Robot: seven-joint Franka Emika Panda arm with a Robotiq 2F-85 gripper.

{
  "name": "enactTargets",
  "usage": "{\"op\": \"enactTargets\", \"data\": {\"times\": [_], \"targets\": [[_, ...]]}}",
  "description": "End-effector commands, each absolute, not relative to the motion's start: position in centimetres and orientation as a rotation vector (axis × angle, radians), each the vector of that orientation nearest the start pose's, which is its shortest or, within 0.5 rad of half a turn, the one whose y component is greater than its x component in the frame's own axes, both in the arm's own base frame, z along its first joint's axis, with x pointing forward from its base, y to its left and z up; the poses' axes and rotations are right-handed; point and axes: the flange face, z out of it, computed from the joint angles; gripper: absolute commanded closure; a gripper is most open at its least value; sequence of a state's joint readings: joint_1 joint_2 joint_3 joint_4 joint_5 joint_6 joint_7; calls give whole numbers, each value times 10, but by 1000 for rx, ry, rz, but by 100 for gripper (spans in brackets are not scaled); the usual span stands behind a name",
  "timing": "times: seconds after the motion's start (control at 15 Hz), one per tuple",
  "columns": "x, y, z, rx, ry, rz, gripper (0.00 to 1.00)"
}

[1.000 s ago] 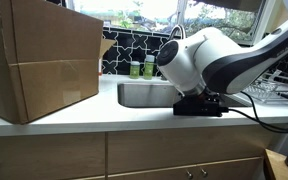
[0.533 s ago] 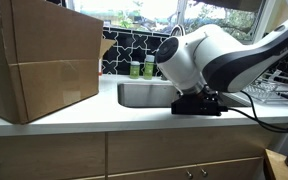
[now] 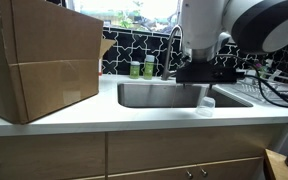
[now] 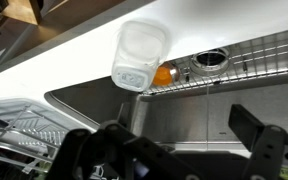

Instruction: Take the container out of the sink then empty it and place it upside down on the edge of the sink

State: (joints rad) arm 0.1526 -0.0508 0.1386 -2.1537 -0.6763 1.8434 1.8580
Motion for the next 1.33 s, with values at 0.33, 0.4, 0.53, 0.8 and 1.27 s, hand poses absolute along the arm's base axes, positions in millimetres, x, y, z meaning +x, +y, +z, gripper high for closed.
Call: {"op": "enactTargets", "data": {"times": [0.33, 0.4, 0.53, 0.8, 1.27], "targets": [[461, 54, 486, 2502, -1407, 354, 0], [457, 49, 490, 2533, -1376, 326, 0], [451, 41, 495, 2581, -1294, 296, 0], [439, 26, 500, 2653, -1110, 298, 0], [416, 3, 505, 2742, -974, 283, 0]]}}
